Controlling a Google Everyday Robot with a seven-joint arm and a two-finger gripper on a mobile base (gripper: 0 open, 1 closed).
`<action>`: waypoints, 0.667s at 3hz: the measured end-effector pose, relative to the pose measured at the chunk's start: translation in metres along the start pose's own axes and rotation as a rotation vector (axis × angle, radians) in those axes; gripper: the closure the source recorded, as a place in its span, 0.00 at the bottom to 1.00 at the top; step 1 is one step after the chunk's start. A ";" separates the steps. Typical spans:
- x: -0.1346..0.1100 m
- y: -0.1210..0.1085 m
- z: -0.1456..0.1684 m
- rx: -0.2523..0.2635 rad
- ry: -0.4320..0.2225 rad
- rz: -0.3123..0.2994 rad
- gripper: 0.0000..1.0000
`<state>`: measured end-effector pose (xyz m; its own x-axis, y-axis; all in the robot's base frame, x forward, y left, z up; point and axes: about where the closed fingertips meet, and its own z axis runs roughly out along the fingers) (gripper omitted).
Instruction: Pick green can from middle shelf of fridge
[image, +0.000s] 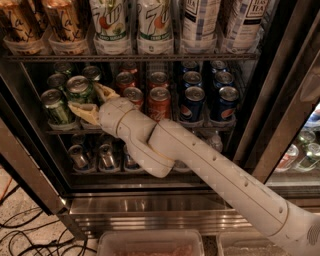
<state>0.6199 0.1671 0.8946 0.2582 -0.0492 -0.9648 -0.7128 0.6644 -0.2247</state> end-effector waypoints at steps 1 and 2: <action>-0.006 0.002 -0.004 -0.007 0.002 -0.002 1.00; -0.013 0.010 -0.009 -0.025 -0.009 0.020 1.00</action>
Offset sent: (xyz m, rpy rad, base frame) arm -0.0292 0.0001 0.0128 0.0341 0.0227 0.0531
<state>0.6035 0.1681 0.9033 0.2497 -0.0291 -0.9679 -0.7340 0.6463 -0.2088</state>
